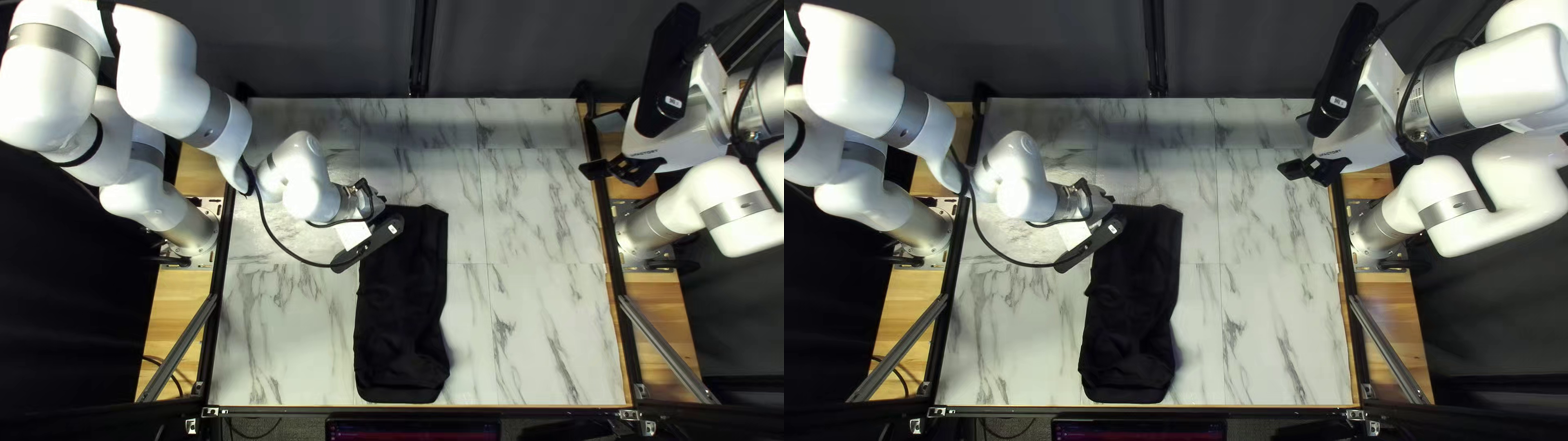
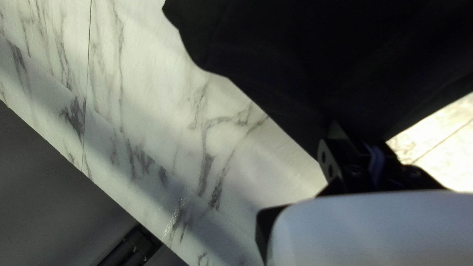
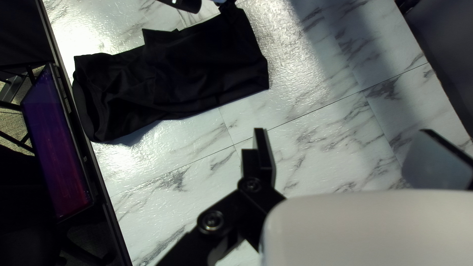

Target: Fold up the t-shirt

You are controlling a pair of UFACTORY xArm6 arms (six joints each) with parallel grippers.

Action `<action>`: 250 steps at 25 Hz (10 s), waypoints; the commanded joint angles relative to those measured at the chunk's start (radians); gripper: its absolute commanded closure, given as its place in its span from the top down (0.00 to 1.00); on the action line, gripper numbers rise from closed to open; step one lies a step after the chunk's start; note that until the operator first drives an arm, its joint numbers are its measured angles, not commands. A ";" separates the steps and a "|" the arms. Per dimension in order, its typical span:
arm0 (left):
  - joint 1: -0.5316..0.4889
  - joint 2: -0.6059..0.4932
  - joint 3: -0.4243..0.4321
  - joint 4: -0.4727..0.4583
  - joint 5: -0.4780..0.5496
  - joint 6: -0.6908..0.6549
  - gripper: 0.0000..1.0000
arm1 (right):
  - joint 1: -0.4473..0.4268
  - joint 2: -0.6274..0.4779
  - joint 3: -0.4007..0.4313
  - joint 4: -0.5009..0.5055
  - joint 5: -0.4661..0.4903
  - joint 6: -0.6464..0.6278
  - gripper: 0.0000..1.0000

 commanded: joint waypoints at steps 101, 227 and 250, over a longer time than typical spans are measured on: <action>-0.246 -0.963 -0.201 -1.058 1.205 0.217 1.00 | -0.145 0.090 0.279 0.011 -0.443 -0.126 1.00; -0.246 -0.963 -0.201 -1.058 1.205 0.217 1.00 | -0.284 1.261 -0.021 -1.209 -0.769 -0.064 0.00; -0.246 -0.963 -0.201 -1.058 1.205 0.217 1.00 | -0.365 1.131 0.087 -1.109 -0.907 -0.003 1.00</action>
